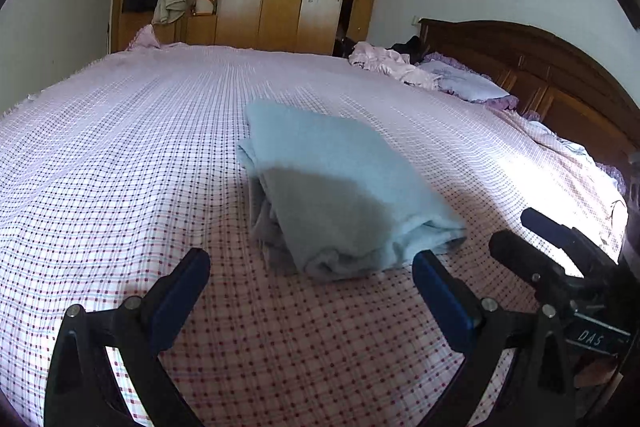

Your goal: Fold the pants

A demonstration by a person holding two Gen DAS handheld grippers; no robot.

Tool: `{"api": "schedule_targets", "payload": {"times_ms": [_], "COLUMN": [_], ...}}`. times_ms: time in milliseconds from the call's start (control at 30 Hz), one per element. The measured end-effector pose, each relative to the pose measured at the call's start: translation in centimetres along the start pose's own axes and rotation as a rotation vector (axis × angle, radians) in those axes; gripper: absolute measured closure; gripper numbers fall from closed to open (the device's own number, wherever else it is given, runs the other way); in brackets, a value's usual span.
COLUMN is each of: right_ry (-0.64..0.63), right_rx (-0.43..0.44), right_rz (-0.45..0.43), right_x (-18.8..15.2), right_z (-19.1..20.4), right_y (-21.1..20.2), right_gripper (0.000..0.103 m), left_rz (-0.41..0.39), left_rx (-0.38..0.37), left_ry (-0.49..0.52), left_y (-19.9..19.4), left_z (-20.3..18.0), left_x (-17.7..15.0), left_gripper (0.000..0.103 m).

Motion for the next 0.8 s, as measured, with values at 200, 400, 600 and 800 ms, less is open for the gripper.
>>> {"api": "schedule_targets", "payload": {"times_ms": [200,400,600,800], "right_ry": [0.032,0.021,0.026,0.026], "right_rx": [0.011,0.009,0.013,0.013], "right_rz": [0.028,0.033,0.034,0.036], "right_x": [0.2,0.0,0.1,0.0], "right_z": [-0.5,-0.2,-0.2,-0.2], "right_y": [0.4,0.4,0.5,0.5], "right_gripper": [0.015,0.014,0.014,0.014], "left_rz": [0.005,0.005,0.005,0.005], "left_rx": [0.014,0.013,0.015,0.016], "left_ry": [0.043,0.044,0.047,0.047], "left_y": [0.3,0.0,-0.1,-0.1], "left_z": [-0.9,-1.3,-1.4,-1.5], "left_x": [0.2,-0.2,-0.2,-0.2], "left_gripper": [0.0,0.0,0.0,0.0]}}
Point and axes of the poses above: each gripper's, at about its wrist camera, not at the fingertips, and y roughly the way its jaws point, z to its left, x to its top, the point moved 1 cm from there along y, roughly the way its jaws point, and after that the axes turned 12 degrees about y, right-handed, at the moved point
